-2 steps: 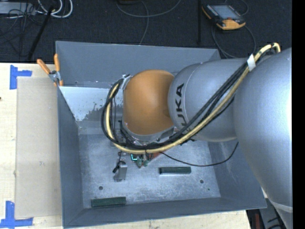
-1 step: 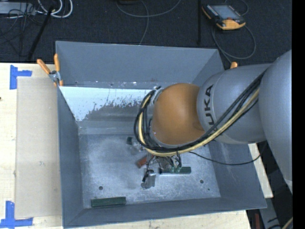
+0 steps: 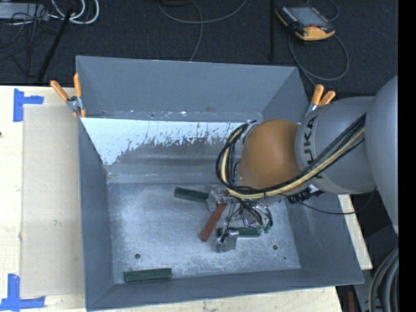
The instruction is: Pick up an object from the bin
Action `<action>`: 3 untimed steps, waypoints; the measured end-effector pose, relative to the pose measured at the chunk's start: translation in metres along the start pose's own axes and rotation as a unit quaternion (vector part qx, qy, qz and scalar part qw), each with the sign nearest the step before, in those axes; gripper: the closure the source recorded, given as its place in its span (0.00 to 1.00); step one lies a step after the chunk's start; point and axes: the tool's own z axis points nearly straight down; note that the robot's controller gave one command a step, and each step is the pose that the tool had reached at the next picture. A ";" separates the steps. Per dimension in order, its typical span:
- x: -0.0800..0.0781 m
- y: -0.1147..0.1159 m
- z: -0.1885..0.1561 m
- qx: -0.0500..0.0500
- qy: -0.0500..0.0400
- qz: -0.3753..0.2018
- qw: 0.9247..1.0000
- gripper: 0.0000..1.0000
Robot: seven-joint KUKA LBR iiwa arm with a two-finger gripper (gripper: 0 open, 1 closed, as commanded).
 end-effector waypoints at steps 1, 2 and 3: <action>-0.052 -0.077 -0.001 0.002 -0.001 0.004 1.000 0.00; -0.050 -0.073 -0.001 -0.001 0.001 0.004 1.000 1.00; -0.050 -0.073 0.000 -0.001 0.002 0.004 1.000 0.00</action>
Offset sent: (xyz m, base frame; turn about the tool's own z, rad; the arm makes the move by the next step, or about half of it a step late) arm 0.0574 -0.0663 0.0007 0.0024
